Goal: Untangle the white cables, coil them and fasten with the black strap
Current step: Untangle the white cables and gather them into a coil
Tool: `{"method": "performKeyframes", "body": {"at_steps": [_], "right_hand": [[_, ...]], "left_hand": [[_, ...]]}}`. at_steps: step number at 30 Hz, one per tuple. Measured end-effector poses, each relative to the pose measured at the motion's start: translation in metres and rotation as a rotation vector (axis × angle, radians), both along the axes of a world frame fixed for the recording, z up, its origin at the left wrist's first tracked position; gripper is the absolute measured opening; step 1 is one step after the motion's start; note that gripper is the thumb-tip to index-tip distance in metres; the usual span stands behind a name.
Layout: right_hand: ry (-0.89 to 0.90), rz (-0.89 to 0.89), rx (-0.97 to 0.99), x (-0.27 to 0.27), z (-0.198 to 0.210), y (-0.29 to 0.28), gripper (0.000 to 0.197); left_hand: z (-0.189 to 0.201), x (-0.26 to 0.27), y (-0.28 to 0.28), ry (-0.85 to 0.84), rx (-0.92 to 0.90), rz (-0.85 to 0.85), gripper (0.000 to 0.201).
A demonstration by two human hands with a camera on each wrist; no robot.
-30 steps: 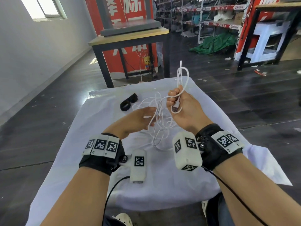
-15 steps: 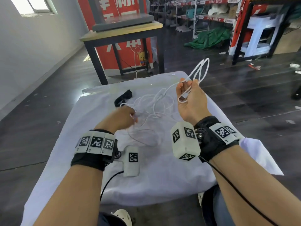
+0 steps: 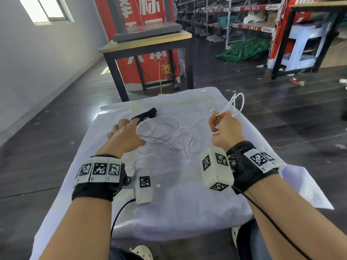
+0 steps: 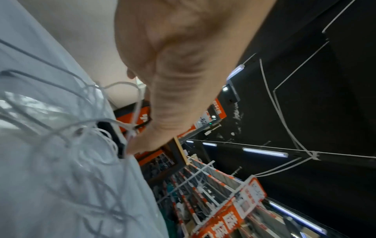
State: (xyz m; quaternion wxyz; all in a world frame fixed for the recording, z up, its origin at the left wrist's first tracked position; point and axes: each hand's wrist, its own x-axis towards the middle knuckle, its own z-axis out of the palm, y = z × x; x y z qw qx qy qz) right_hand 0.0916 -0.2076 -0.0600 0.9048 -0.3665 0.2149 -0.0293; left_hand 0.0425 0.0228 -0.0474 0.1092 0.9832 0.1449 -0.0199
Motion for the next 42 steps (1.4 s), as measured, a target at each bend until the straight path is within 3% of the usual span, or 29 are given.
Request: {"method": "performKeyframes", "body": {"at_steps": [3,5,8,11,14,18,23,26,29,33,35,39,42], "right_hand": [[-0.024,0.039,0.037,-0.001,0.001,0.003,0.035],[-0.035,0.064,0.077,-0.002,0.003,0.005,0.033],[-0.025,0.110,0.111,-0.002,0.004,0.006,0.028],[-0.038,0.169,0.129,-0.002,0.006,0.008,0.026],[-0.074,0.224,0.152,-0.003,0.008,0.009,0.027],[-0.074,0.177,0.197,-0.002,0.009,0.008,0.024],[-0.061,-0.035,0.210,-0.001,0.007,0.001,0.041],[-0.048,-0.041,0.144,-0.002,0.006,0.003,0.041],[-0.054,0.001,0.069,-0.003,0.005,0.007,0.038],[-0.098,0.053,0.139,-0.004,0.007,0.009,0.037],[-0.115,0.069,0.151,-0.006,0.008,0.010,0.037],[-0.109,0.061,0.096,-0.003,0.006,0.010,0.039],[-0.096,0.051,0.004,0.001,0.003,0.011,0.037]], "left_hand": [[0.019,0.002,-0.021,-0.260,-0.062,-0.201,0.060],[0.024,0.004,-0.037,-0.399,-0.287,-0.254,0.038],[0.013,0.007,-0.057,-0.292,-0.527,-0.214,0.022],[-0.009,0.014,-0.061,-0.151,-0.518,-0.239,0.041],[-0.020,0.018,-0.058,-0.123,-0.664,-0.228,0.045],[-0.020,0.017,-0.052,-0.138,-0.570,-0.239,0.025],[-0.007,0.012,-0.044,-0.277,-0.486,-0.220,0.012],[-0.002,0.010,-0.044,-0.351,-0.439,-0.229,0.011],[-0.003,0.010,-0.043,-0.323,-0.402,-0.235,0.010],[-0.006,0.010,-0.045,-0.238,-0.268,-0.318,0.025],[-0.006,0.010,-0.048,-0.249,-0.198,-0.330,0.024],[-0.005,0.012,-0.051,-0.388,-0.250,-0.277,0.014],[-0.002,0.012,-0.051,-0.450,-0.484,-0.217,0.011]]}}
